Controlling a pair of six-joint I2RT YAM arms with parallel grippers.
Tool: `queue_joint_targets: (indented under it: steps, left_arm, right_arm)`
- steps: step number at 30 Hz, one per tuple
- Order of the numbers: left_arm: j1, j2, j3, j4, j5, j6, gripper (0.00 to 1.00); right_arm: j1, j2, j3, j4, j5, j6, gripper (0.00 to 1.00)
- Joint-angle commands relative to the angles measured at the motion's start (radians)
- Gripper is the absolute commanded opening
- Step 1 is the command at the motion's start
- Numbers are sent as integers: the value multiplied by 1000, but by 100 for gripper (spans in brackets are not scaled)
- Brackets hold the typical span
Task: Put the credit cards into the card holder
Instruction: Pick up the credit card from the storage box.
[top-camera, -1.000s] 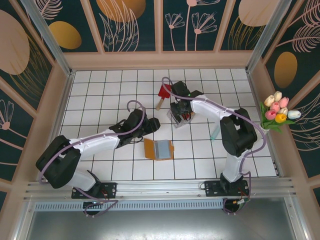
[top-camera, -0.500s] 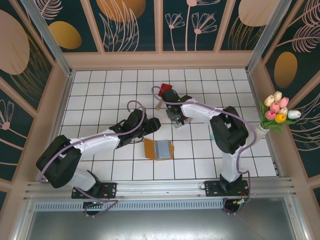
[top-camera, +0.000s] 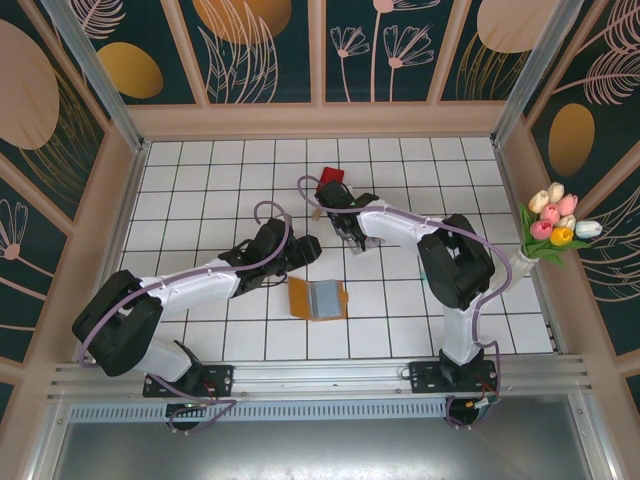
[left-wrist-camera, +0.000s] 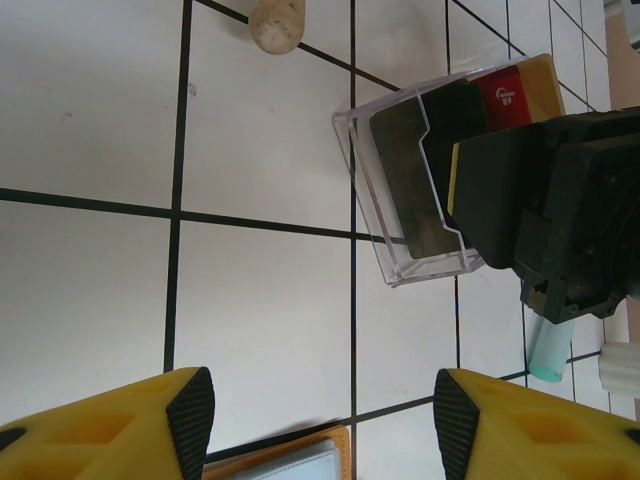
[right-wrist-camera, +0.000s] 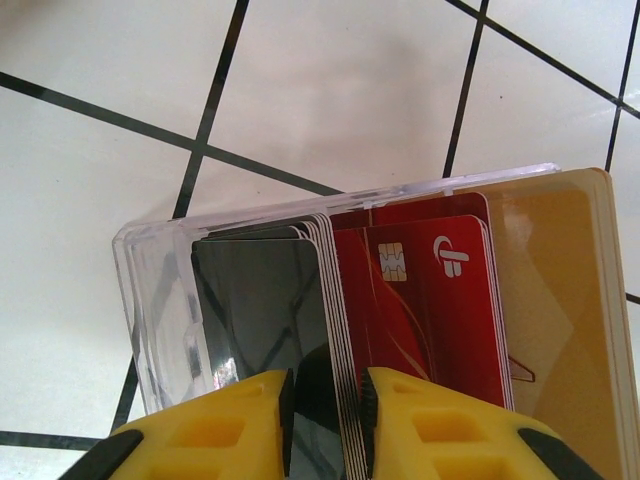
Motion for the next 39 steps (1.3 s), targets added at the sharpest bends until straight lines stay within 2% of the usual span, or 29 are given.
queue_joint_targets:
  steps: [1,7,9,19,23,25,27,36,39]
  left_arm:
    - [6,3,-11,7,6,0,62]
    - [6,8,-9,7,10,0,62]
    - [7,8,-5,7,11,2,62]
    - [7,9,-5,8,15,2,62]
    - [7,9,-3,7,16,2,62]
    - [6,8,-3,7,15,1,62]
    - [6,6,-3,6,16,0,62]
    - [6,-23,-5,5,23,0,62]
    - [7,-59,-23,30,42,-3,62]
  right_arm:
    - [1,-42,21,-45,42,-3,26]
    - [-1,-51,23,-49,59,-3,25]
    - [-1,-56,22,-49,65,-3,22]
    - [-1,-70,15,-53,80,0,21]
    - [-1,-77,16,-51,77,2,15]
    - [-1,-82,19,-54,68,6,8]
    - [-1,-92,22,-55,60,9,7]
    - [-1,-203,19,-67,-55,79,7]
    - [-3,-279,-1,-45,-138,137,2]
